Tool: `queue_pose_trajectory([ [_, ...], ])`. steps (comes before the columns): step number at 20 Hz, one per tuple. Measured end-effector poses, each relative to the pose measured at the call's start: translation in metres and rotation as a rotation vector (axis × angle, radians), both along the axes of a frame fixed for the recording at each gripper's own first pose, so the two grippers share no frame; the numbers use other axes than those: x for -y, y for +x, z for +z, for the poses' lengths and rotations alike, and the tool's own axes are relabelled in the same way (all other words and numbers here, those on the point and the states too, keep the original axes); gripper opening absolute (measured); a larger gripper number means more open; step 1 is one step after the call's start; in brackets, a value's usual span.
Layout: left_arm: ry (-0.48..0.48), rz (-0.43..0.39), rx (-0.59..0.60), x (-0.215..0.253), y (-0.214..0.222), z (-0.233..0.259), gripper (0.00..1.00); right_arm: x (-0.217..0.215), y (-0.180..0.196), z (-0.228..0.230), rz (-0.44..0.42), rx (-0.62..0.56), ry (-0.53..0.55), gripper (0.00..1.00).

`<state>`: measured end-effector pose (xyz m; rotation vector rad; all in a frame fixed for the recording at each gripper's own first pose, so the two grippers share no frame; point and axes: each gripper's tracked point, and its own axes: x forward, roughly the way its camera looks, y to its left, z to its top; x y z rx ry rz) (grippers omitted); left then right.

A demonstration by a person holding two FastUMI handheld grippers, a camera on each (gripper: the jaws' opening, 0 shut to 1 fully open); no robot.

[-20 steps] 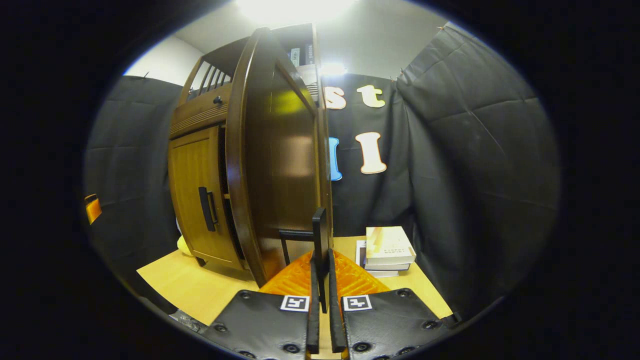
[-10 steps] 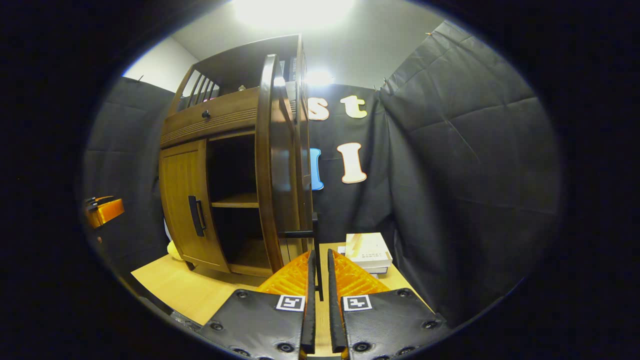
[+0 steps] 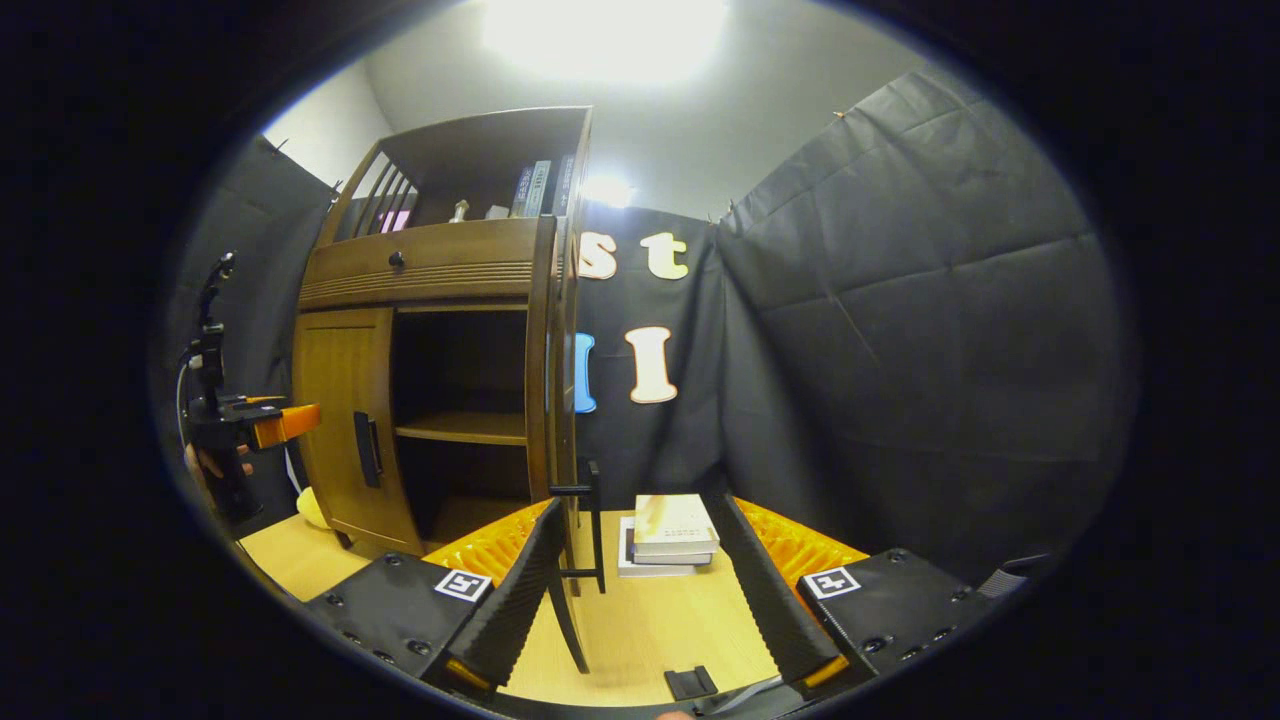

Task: Open the right door of the double-door shoe cabinet with the right hand, and open the left door with the left hand.

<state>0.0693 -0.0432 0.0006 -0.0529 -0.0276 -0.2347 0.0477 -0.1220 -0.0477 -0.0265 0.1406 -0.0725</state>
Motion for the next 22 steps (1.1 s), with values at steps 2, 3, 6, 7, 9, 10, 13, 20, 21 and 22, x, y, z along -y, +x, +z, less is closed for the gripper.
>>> queue_pose_trajectory([
  [2,0.005,-0.006,0.0,0.001,0.002,-0.001,0.93,0.006,-0.007,0.004,-0.043,0.01,-0.01,0.92],
  [3,0.007,-0.008,-0.001,0.002,0.002,-0.002,0.93,0.009,-0.012,0.005,-0.061,0.009,-0.01,0.92],
  [6,0.006,-0.013,-0.021,0.004,0.003,-0.007,0.95,0.013,-0.023,0.004,-0.106,-0.004,-0.007,0.97],
  [7,0.007,-0.016,-0.032,0.004,0.005,-0.009,0.96,0.014,-0.026,0.003,-0.119,-0.009,-0.009,0.97],
  [9,0.016,-0.016,-0.054,0.003,0.006,-0.014,0.95,0.016,-0.032,0.001,-0.141,-0.019,-0.014,0.97],
  [10,0.022,-0.016,-0.062,0.002,0.006,-0.016,0.96,0.017,-0.035,0.001,-0.152,-0.023,-0.016,0.97],
  [13,0.041,-0.014,-0.09,0.001,0.006,-0.026,0.94,0.018,-0.041,0.001,-0.18,-0.033,-0.02,0.92],
  [20,0.034,0.001,-0.151,0.003,0.01,-0.039,0.75,0.026,-0.063,-0.001,-0.23,-0.053,-0.026,0.97],
  [21,0.027,-0.004,-0.16,0.003,0.013,-0.042,0.7,0.026,-0.064,0.0,-0.231,-0.055,-0.027,0.97],
  [22,0.021,-0.013,-0.164,0.005,0.016,-0.045,0.64,0.026,-0.065,0.0,-0.231,-0.055,-0.027,0.92],
])
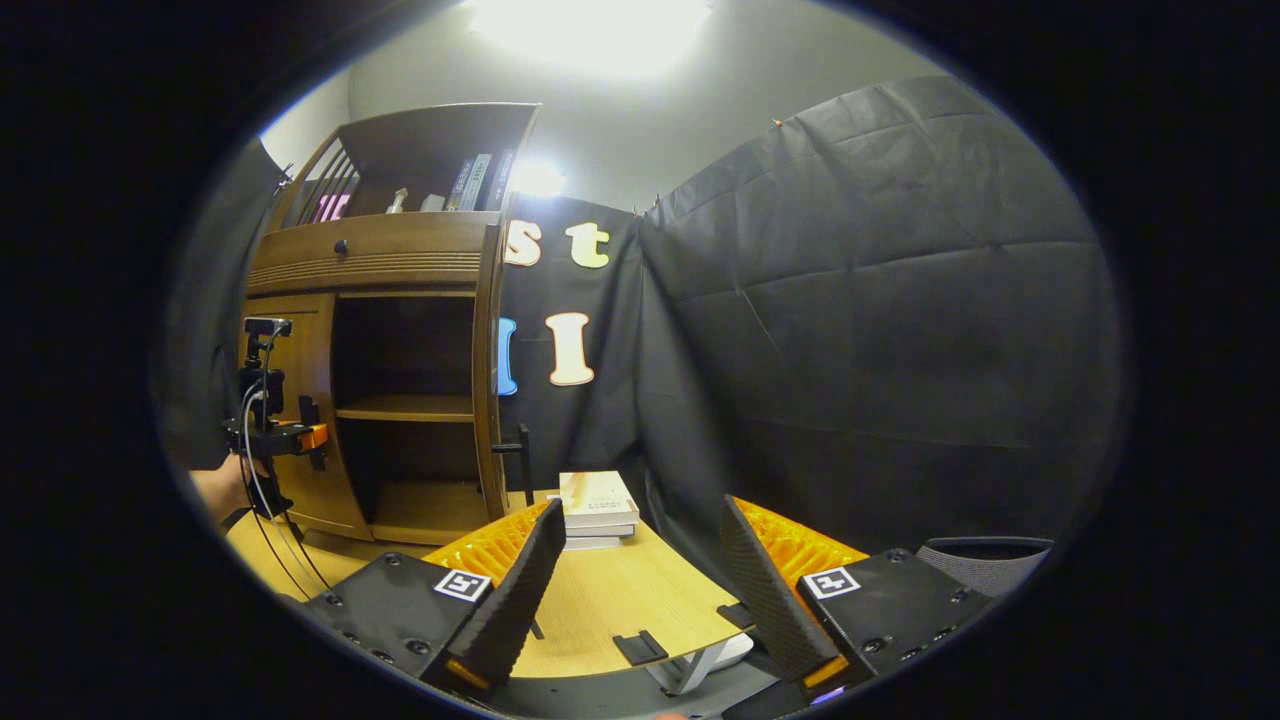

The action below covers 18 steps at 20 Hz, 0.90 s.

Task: Open the right door of the double-door shoe cabinet with the right hand, and open the left door with the left hand.

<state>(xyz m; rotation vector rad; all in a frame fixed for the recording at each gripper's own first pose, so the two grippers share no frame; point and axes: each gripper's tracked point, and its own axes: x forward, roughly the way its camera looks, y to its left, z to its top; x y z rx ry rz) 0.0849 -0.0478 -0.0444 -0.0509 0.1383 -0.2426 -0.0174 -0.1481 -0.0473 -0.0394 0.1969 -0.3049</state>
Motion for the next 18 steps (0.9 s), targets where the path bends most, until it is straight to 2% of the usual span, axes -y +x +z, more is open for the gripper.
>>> queue_pose_trajectory([
  [1,-0.031,-0.024,0.001,0.008,-0.003,0.004,0.58,0.0,-0.001,0.0,0.002,0.001,0.001,0.92],
  [2,-0.018,-0.015,-0.001,0.013,0.003,0.003,0.48,0.0,-0.002,0.0,0.004,0.002,0.002,0.97],
  [3,0.01,-0.007,-0.002,0.01,0.0,0.001,0.39,-0.001,-0.003,0.001,0.007,0.003,0.002,0.97],
  [4,0.01,0.005,-0.008,0.008,-0.001,0.003,0.29,-0.001,-0.003,0.002,0.01,0.006,0.002,0.92],
  [6,-0.004,0.015,-0.035,0.008,-0.005,0.003,0.19,0.001,-0.004,0.003,0.016,0.012,0.0,0.92],
  [7,-0.015,0.016,-0.042,0.006,-0.008,0.003,0.24,0.001,-0.004,0.005,0.021,0.017,0.002,0.92],
  [9,-0.03,0.014,-0.042,0.002,-0.02,0.002,0.24,0.0,-0.005,0.007,0.035,0.029,0.014,0.92],
  [10,-0.023,0.013,-0.04,-0.001,-0.027,0.002,0.19,0.002,-0.006,0.008,0.039,0.034,0.018,0.93],
  [13,-0.021,0.023,-0.039,-0.006,-0.039,0.008,0.14,0.002,-0.003,0.008,0.059,0.041,0.034,0.93],
  [14,-0.02,0.027,-0.043,-0.009,-0.046,0.006,0.2,0.001,-0.002,0.009,0.068,0.043,0.038,0.93],
  [15,-0.018,0.03,-0.044,-0.012,-0.052,0.006,0.17,0.001,-0.001,0.009,0.079,0.045,0.04,0.92],
  [17,-0.018,0.037,-0.049,-0.018,-0.063,0.007,0.2,-0.002,0.0,0.009,0.104,0.046,0.044,0.93],
  [18,-0.017,0.04,-0.05,-0.022,-0.069,0.007,0.2,-0.002,0.001,0.008,0.117,0.047,0.045,0.98],
])
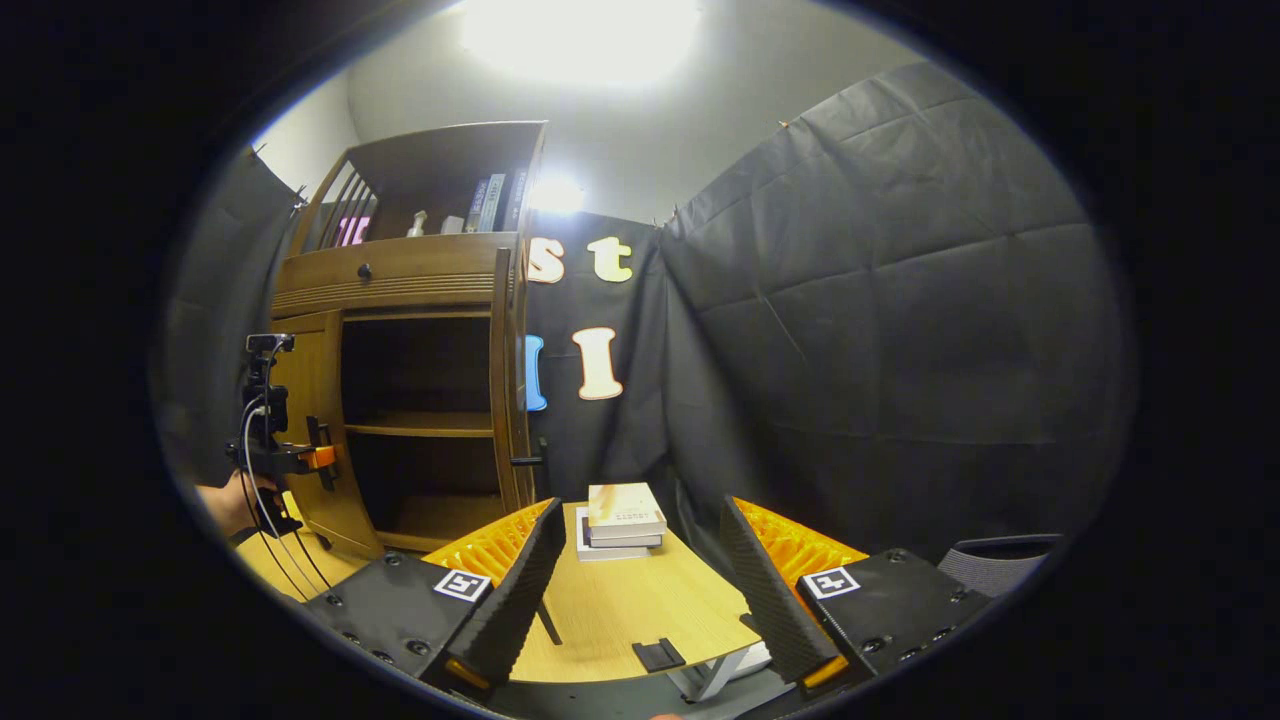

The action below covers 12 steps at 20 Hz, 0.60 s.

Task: Open the right door of the double-door shoe cabinet with the right hand, and open the left door with the left hand.

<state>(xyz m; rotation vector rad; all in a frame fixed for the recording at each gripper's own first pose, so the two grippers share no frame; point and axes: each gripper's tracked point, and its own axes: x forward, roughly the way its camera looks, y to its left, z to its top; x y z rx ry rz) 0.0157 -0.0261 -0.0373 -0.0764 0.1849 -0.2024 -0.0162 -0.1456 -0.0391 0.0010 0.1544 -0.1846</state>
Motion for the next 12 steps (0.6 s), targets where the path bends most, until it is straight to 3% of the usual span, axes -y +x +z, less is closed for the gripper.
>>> queue_pose_trajectory([
  [2,0.004,0.008,-0.002,-0.008,-0.014,0.002,0.2,-0.004,0.002,-0.001,0.027,0.0,0.006,0.93],
  [8,0.019,0.045,-0.003,-0.041,-0.056,0.004,0.15,-0.015,0.008,-0.006,0.107,0.002,0.027,0.93],
  [9,0.019,0.049,-0.006,-0.045,-0.062,0.004,0.14,-0.018,0.008,-0.006,0.119,0.004,0.031,0.98],
  [10,0.016,0.057,-0.008,-0.049,-0.066,0.005,0.19,-0.02,0.008,-0.007,0.132,0.005,0.035,0.92],
  [11,0.016,0.066,-0.011,-0.054,-0.07,0.006,0.14,-0.023,0.008,-0.008,0.147,0.004,0.038,0.92],
  [12,0.021,0.077,-0.011,-0.06,-0.075,0.007,0.14,-0.024,0.007,-0.01,0.16,0.003,0.04,0.93],
])
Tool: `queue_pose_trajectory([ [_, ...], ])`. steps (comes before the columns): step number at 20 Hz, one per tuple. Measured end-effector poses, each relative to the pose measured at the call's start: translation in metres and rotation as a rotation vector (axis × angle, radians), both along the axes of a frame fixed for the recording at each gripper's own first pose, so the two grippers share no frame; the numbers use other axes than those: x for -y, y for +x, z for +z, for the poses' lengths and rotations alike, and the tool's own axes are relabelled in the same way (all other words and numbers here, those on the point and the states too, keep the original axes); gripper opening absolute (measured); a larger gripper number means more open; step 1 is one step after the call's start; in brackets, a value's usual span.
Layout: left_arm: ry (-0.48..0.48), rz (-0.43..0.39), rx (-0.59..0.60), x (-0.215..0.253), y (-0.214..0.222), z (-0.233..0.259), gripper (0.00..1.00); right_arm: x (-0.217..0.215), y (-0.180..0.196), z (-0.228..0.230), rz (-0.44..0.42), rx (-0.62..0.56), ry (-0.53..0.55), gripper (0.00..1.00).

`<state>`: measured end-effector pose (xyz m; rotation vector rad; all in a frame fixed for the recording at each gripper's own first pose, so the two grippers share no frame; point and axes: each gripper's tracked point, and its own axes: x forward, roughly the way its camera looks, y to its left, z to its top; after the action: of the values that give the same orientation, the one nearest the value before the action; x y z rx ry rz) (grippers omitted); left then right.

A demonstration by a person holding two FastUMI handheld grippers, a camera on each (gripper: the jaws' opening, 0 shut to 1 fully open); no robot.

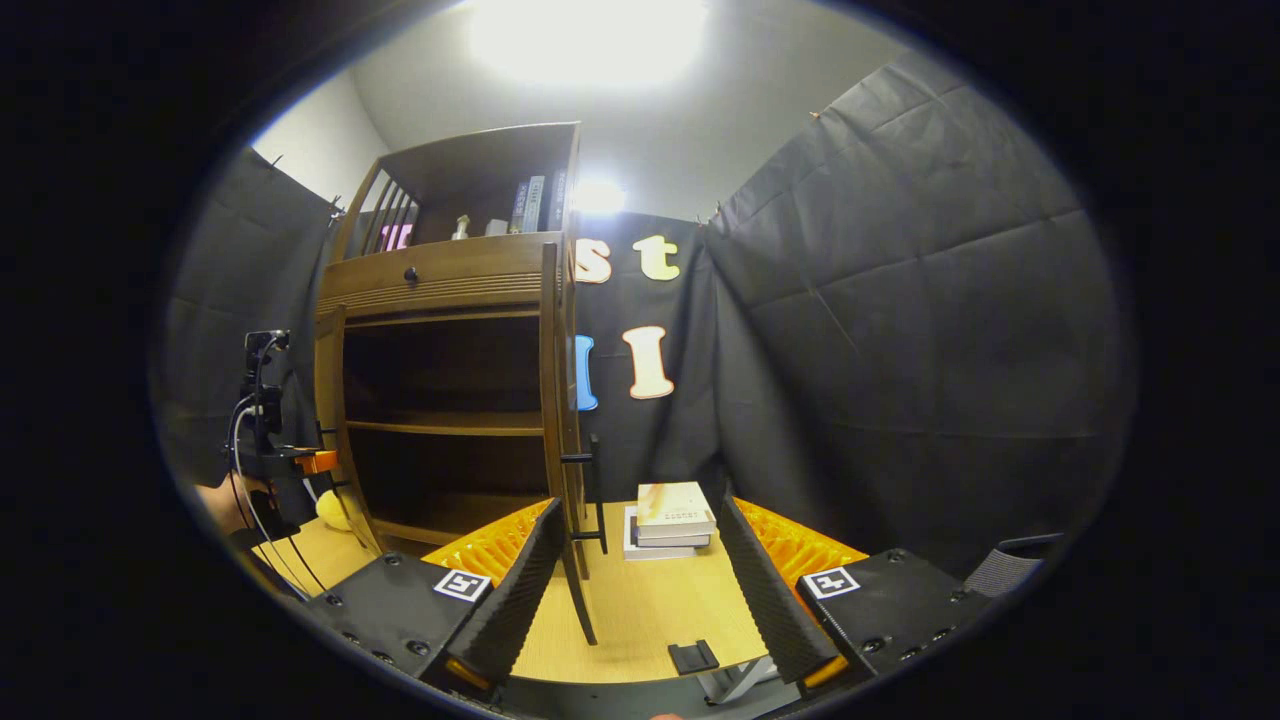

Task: Open the right door of the double-door shoe cabinet with the right hand, and open the left door with the left hand.

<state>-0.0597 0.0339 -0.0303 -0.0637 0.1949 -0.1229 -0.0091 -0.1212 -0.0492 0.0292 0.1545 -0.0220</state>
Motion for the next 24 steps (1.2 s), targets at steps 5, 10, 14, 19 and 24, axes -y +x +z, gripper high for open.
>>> queue_pose_trajectory([
  [5,0.028,0.057,0.001,-0.033,-0.023,0.0,0.17,-0.013,-0.005,-0.005,0.077,-0.01,0.025,0.93],
  [10,0.06,0.105,0.003,-0.073,-0.046,0.0,0.14,-0.038,-0.003,-0.011,0.141,-0.018,0.03,0.93],
  [14,0.045,0.091,0.003,-0.1,-0.053,-0.002,0.16,-0.066,0.002,-0.016,0.168,-0.031,0.044,0.98],
  [19,0.061,0.121,0.012,-0.139,-0.053,-0.008,0.15,-0.101,0.001,-0.014,0.199,-0.028,0.037,0.98],
  [24,0.043,0.147,0.002,-0.176,-0.064,-0.008,0.06,-0.125,0.003,-0.012,0.218,-0.03,0.029,0.93],
])
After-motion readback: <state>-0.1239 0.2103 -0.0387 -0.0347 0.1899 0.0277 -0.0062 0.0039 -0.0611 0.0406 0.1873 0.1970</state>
